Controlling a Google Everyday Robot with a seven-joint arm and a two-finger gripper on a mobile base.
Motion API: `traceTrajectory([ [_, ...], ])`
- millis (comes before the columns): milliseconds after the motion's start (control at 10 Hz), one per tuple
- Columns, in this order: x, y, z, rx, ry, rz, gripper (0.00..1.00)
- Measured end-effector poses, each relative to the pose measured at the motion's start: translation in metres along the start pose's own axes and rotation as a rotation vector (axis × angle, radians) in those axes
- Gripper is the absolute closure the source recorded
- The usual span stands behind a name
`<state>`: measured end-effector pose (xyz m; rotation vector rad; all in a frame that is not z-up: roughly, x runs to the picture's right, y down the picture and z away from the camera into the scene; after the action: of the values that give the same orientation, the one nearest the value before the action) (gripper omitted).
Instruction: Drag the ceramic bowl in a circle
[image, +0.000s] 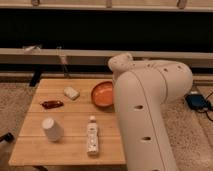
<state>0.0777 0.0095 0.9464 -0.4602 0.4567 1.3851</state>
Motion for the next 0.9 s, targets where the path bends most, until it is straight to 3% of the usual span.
traceTrajectory([
  [200, -0.013, 0.048, -0.001, -0.042, -0.009, -0.102, 1.0],
  [400, 0.0, 0.089, -0.006, -0.078, -0.016, -0.193, 1.0],
  [700, 0.037, 0.119, -0.017, -0.097, -0.018, -0.26, 1.0],
  [900, 0.068, 0.117, -0.025, -0.096, -0.011, -0.253, 1.0],
])
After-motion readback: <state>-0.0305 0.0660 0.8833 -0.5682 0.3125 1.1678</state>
